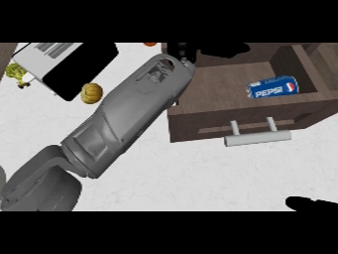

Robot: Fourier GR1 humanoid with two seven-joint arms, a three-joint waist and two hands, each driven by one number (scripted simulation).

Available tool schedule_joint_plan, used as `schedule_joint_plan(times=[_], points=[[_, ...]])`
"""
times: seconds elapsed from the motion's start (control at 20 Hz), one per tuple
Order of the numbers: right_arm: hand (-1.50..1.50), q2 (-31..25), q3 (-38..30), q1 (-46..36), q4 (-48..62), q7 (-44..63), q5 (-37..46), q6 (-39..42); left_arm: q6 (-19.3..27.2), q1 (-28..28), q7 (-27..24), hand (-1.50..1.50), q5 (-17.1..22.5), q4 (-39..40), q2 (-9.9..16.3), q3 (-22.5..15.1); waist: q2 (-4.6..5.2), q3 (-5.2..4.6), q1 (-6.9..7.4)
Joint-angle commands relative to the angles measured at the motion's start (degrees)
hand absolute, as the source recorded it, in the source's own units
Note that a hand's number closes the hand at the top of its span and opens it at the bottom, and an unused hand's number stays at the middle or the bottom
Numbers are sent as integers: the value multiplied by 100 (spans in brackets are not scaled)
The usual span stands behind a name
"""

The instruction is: Pick up the can, place it into the drawer and close the drawer

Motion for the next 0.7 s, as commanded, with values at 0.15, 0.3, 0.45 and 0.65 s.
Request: schedule_joint_plan(times=[0.15,0.3,0.45,0.65], points=[[-150,-409,348,-382,196,-80,1456,-170,231,-139,-67,-150,169,-157,0,-38,-62,-4,268],[-150,-417,931,-311,470,-262,2335,-303,394,-43,-196,-150,202,-293,0,-157,-65,-2,257],[-150,-630,1020,-448,894,-230,2961,-373,197,-98,-72,-150,181,-208,0,-42,-101,-4,430],[-150,-518,1498,-524,1709,-572,3783,-874,336,-57,-38,-150,110,-193,0,48,-110,-1,536]])
